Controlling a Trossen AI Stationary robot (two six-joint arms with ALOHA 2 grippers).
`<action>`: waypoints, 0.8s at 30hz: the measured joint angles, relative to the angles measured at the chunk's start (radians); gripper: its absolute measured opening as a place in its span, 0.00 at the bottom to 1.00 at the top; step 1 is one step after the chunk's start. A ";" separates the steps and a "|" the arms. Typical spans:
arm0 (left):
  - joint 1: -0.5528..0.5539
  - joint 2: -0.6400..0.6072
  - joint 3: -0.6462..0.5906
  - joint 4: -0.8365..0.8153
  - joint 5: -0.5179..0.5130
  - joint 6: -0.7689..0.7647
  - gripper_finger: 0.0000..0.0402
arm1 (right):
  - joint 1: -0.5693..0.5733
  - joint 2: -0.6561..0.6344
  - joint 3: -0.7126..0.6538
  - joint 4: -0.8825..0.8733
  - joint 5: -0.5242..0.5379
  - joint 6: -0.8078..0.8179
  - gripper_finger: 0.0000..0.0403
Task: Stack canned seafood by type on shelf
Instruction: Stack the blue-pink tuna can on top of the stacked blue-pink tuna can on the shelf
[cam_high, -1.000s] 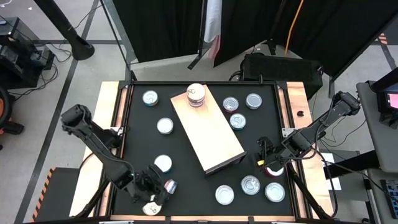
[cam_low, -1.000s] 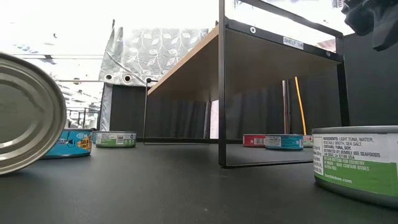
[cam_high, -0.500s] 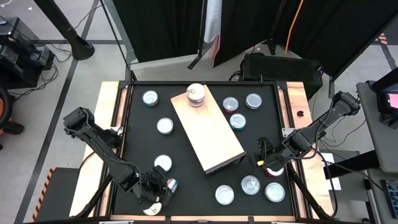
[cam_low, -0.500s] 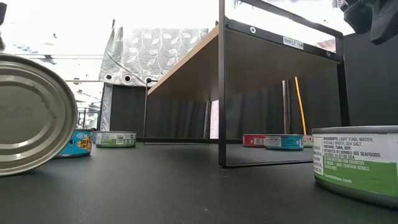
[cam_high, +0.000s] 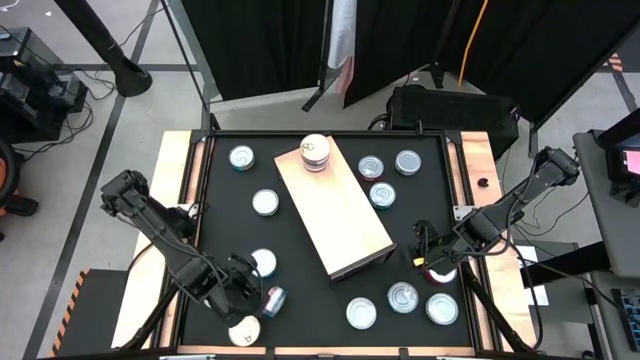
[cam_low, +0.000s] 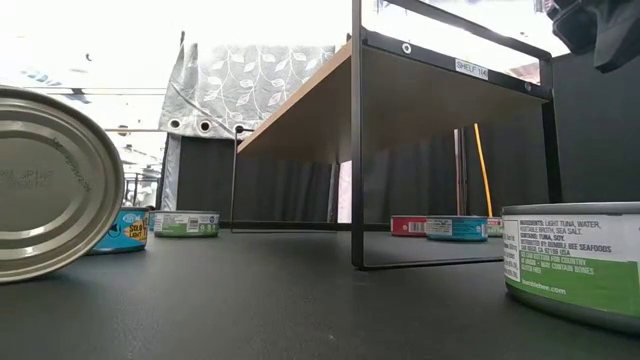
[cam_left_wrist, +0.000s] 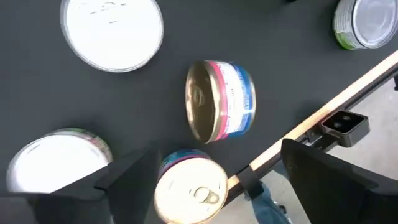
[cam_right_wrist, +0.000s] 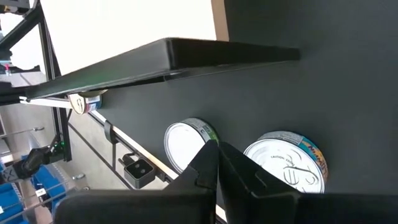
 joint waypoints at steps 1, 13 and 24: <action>0.000 0.016 0.000 0.011 0.000 0.004 0.82 | 0.000 0.000 0.000 0.001 0.000 0.000 0.01; -0.001 0.135 0.000 0.116 -0.045 0.052 0.99 | -0.001 0.000 0.000 0.001 -0.013 0.019 0.01; -0.001 0.236 0.000 0.177 -0.034 0.111 0.99 | -0.007 -0.002 0.000 -0.001 -0.029 0.017 0.01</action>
